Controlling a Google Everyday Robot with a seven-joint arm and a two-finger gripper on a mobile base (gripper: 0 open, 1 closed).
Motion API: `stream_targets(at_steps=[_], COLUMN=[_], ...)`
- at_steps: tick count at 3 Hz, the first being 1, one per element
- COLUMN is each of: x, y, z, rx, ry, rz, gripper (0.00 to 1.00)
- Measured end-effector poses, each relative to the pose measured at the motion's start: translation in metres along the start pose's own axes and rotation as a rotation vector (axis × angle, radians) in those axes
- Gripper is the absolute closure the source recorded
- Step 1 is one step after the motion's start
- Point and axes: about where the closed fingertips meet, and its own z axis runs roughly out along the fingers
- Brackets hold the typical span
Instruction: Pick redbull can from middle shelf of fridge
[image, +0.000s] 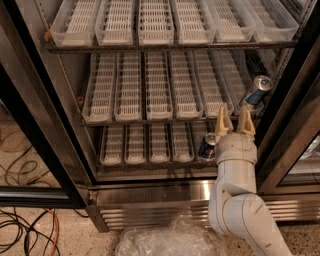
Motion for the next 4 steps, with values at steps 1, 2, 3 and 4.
stream_targets(at_steps=[1, 2, 3, 4], x=[0.003, 0.009, 0.014, 0.016], y=[0.0, -0.004, -0.01, -0.019], z=[0.0, 0.002, 0.005, 0.009], rx=[0.003, 0.038, 0.092, 0.153], ry=[0.005, 0.017, 0.028, 0.022], rz=[-0.004, -0.002, 0.01, 0.023], gripper=[0.44, 0.43, 0.43, 0.43])
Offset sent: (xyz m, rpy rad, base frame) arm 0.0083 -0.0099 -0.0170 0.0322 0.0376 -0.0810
